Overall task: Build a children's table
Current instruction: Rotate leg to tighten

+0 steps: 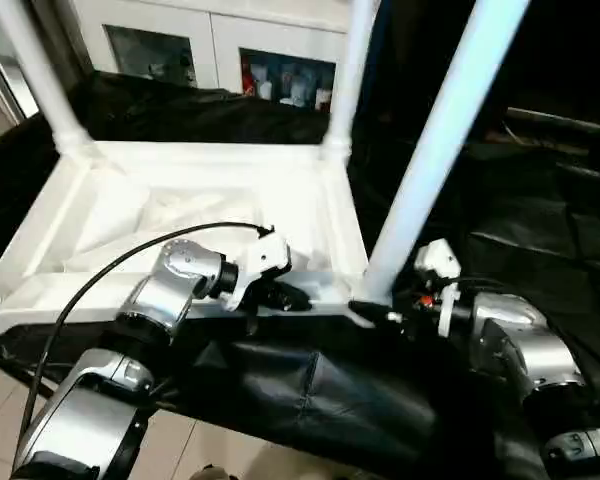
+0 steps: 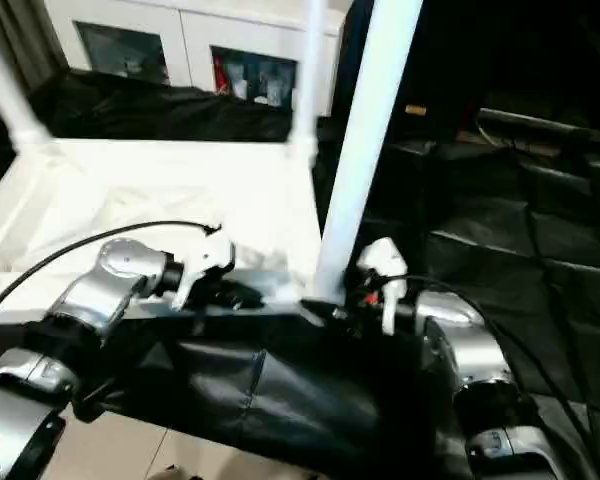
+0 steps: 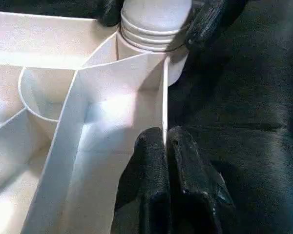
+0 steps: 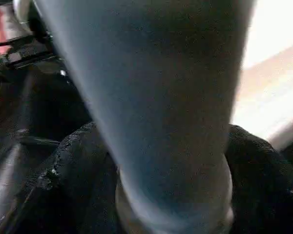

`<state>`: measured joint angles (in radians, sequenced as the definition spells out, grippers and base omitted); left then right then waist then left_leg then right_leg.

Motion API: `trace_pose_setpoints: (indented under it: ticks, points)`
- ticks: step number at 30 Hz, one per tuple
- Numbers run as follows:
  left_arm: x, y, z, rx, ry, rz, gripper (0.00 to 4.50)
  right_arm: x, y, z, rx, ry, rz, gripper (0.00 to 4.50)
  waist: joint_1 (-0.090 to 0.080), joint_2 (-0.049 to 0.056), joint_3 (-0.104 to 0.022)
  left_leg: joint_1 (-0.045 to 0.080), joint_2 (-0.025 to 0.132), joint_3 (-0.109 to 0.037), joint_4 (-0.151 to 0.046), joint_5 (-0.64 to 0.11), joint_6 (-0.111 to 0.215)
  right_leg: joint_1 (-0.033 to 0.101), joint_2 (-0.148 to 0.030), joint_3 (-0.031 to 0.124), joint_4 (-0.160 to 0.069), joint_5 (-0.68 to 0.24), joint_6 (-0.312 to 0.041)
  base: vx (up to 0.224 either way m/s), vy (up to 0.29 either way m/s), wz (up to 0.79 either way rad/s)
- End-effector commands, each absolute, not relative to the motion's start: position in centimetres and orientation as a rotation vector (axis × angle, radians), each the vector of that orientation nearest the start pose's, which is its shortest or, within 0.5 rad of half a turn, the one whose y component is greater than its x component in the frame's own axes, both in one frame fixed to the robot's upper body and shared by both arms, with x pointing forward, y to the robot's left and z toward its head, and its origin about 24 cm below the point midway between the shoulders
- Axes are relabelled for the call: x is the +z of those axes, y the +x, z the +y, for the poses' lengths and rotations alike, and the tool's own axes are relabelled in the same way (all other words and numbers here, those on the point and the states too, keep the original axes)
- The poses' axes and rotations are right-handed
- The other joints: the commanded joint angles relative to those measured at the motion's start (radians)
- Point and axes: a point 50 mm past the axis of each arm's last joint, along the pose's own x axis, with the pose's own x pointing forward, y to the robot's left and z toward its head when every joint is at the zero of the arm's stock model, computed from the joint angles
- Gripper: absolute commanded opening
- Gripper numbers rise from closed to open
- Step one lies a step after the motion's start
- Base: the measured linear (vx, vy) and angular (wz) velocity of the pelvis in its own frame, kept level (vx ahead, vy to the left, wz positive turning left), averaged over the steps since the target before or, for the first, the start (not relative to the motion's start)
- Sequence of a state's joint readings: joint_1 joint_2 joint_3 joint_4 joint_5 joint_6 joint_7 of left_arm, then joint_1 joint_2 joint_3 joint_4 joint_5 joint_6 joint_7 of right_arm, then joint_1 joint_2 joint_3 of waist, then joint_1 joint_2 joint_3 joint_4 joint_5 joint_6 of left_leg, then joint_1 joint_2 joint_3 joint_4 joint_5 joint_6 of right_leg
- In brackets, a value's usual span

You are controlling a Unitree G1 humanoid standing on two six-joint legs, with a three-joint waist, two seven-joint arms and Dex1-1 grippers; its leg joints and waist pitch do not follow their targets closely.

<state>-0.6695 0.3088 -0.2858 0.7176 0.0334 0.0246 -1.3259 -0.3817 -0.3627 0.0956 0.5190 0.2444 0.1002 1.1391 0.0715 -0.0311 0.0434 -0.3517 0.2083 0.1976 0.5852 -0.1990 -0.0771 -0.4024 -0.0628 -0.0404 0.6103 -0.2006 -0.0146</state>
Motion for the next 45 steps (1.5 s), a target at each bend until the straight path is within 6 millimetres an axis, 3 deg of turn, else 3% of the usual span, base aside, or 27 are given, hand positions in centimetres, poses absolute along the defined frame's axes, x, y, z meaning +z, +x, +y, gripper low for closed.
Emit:
trace_pose_setpoints:
  ticks: [1,10,15,17,18,19,21,22,24,26,27,28,31,32,35,38,45]
  points:
    - [4.9,31.5,11.4,-1.513,0.357,0.455,0.00,3.2,28.8,-16.5,1.160,0.012,0.310,3.51,0.006,-0.006,-0.051,0.004,0.033,-0.009,-0.065,-0.149,0.067,0.049,-0.074,0.040,-0.066,-0.104,-0.252,0.000,0.000,0.00]
    - [4.8,32.3,11.1,-1.399,0.385,0.426,0.00,2.5,28.6,-15.9,1.120,0.024,0.333,2.78,0.015,-0.009,-0.052,0.003,0.030,-0.009,-0.064,-0.133,0.066,0.051,-0.074,0.040,-0.065,-0.097,-0.240,0.000,0.000,0.00]
    - [4.7,33.5,10.4,-1.245,0.396,0.399,0.00,1.2,29.3,-15.6,0.937,0.013,0.356,2.67,0.011,-0.008,-0.046,0.013,0.029,-0.011,-0.070,-0.198,0.035,0.040,-0.076,0.043,-0.084,-0.245,-0.202,0.000,0.000,0.00]
    - [4.7,34.0,9.9,-1.175,0.398,0.390,0.00,0.6,29.9,-15.5,0.818,0.005,0.365,2.66,0.007,-0.009,-0.044,0.010,0.027,-0.016,-0.074,-0.219,0.016,0.040,-0.078,0.042,-0.091,-0.324,-0.173,0.000,0.000,0.00]
    - [4.7,34.0,9.9,-1.175,0.398,0.390,0.00,0.6,29.9,-15.5,0.818,0.005,0.365,2.66,0.007,-0.010,-0.045,0.012,0.026,-0.015,-0.073,-0.220,0.013,0.039,-0.077,0.042,-0.092,-0.332,-0.167,0.000,0.000,0.00]
    - [4.8,34.5,9.3,-1.122,0.398,0.382,0.00,0.2,30.3,-15.5,0.712,0.026,0.377,2.65,0.006,-0.010,-0.044,0.011,0.027,-0.016,-0.074,-0.220,0.012,0.038,-0.078,0.043,-0.093,-0.334,-0.162,0.000,0.000,0.00]
    - [4.9,35.2,7.8,-1.023,0.389,0.367,0.00,-0.4,31.2,-15.1,0.511,0.081,0.402,2.65,0.003,-0.003,-0.045,0.012,0.026,-0.017,-0.076,-0.219,0.001,0.036,-0.076,0.043,-0.091,-0.322,-0.165,0.000,0.000,0.00]
    - [4.9,35.3,7.3,-1.009,0.388,0.361,0.00,-0.4,31.5,-14.9,0.466,0.092,0.406,2.65,0.002,-0.005,-0.047,0.013,0.025,-0.016,-0.075,-0.217,-0.003,0.035,-0.075,0.043,-0.092,-0.314,-0.165,0.000,0.000,0.00]
    - [5.0,35.3,6.7,-1.002,0.387,0.354,0.00,-0.5,31.8,-14.6,0.425,0.109,0.405,2.65,0.003,-0.005,-0.047,0.013,0.025,-0.017,-0.075,-0.215,-0.006,0.038,-0.075,0.042,-0.090,-0.293,-0.170,0.000,0.000,0.00]
    - [5.0,35.1,5.7,-1.020,0.385,0.343,0.00,-0.5,32.1,-14.1,0.375,0.115,0.405,2.65,0.006,-0.007,-0.051,0.009,0.023,-0.014,-0.071,-0.179,0.013,0.043,-0.076,0.043,-0.084,-0.214,-0.179,0.000,0.000,0.00]
    - [5.0,35.1,5.7,-1.020,0.385,0.343,0.00,-0.5,32.1,-14.1,0.375,0.115,0.405,2.65,0.007,0.000,-0.051,0.007,0.023,-0.014,-0.071,-0.171,0.014,0.043,-0.077,0.045,-0.082,-0.199,-0.184,0.000,0.000,0.00]
    - [4.9,34.8,4.9,-1.062,0.392,0.338,0.00,-0.3,32.5,-13.4,0.360,0.108,0.403,2.65,0.004,-0.004,-0.054,0.004,0.022,-0.014,-0.069,-0.150,0.018,0.047,-0.074,0.043,-0.077,-0.160,-0.189,0.000,0.000,0.00]
    - [4.7,34.4,4.4,-1.107,0.393,0.340,0.00,0.2,32.9,-12.5,0.388,0.086,0.368,2.65,0.004,-0.002,-0.055,0.004,0.022,-0.013,-0.068,-0.138,0.028,0.049,-0.074,0.042,-0.072,-0.113,-0.205,0.000,0.000,0.00]
    - [4.7,34.5,4.6,-1.111,0.396,0.344,0.00,0.5,33.0,-12.3,0.409,0.074,0.347,3.21,0.003,0.001,-0.055,0.004,0.023,-0.013,-0.068,-0.143,0.030,0.049,-0.074,0.042,-0.072,-0.103,-0.210,0.000,0.000,0.00]
    - [4.6,34.5,5.2,-1.118,0.407,0.352,0.00,0.8,33.0,-12.6,0.438,0.090,0.331,3.35,-0.001,0.001,-0.052,0.007,0.022,-0.012,-0.069,-0.173,0.031,0.047,-0.073,0.042,-0.077,-0.135,-0.213,0.000,0.000,0.00]
    - [4.6,34.5,5.6,-1.133,0.409,0.353,0.00,1.0,33.0,-12.9,0.467,0.095,0.318,3.78,-0.002,-0.003,-0.051,0.007,0.024,-0.014,-0.071,-0.192,0.033,0.048,-0.075,0.042,-0.081,-0.174,-0.206,0.000,0.000,0.00]
    - [4.6,33.8,8.0,-1.268,0.384,0.382,0.00,2.5,31.3,-14.5,0.845,0.077,0.263,3.78,-0.003,-0.007,-0.052,-0.002,0.025,-0.013,-0.065,-0.146,0.083,0.057,-0.076,0.041,-0.072,-0.092,-0.228,0.000,0.000,0.00]
